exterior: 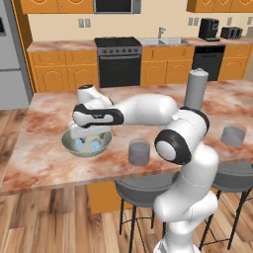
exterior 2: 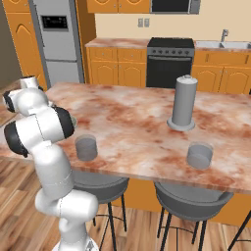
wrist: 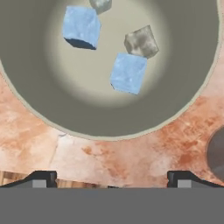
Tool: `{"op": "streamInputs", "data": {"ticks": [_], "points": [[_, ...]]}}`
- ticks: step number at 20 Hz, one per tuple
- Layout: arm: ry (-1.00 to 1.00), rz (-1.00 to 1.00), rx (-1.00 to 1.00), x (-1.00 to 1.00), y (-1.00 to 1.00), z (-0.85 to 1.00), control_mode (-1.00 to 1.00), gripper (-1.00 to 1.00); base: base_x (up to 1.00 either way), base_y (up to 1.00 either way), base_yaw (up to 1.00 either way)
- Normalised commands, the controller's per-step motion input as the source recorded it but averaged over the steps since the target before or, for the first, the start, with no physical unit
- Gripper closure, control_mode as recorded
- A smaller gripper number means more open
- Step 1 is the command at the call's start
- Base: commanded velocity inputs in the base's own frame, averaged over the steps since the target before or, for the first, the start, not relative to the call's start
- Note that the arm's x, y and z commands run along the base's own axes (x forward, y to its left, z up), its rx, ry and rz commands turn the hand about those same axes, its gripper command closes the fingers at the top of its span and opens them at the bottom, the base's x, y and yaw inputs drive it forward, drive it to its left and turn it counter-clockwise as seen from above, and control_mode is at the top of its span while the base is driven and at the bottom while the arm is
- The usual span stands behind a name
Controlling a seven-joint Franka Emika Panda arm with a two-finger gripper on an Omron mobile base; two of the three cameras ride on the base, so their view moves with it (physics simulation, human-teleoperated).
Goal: There are four ice cubes in the ice bowl. Place two ice cubes in each glass of water.
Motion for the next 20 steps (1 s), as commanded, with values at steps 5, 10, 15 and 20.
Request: {"op": "streamInputs", "data": {"ticks": [5, 10, 15, 20], "points": [[-0.01, 0.00, 0.00, 0.36, 0.16, -0.17, -1.00, -1.00, 0.00, 0.00, 0.00], [-0.01, 0.00, 0.00, 0.39, 0.15, -0.18, -1.00, -1.00, 0.00, 0.00, 0.00], [0.00, -0.02, 0.00, 0.23, 0.18, -0.19, -1.00, -1.00, 0.00, 0.00, 0.00], [0.00, -0.08, 0.00, 0.14, 0.10, -0.20, -1.00, -1.00, 0.00, 0.00, 0.00]]}}
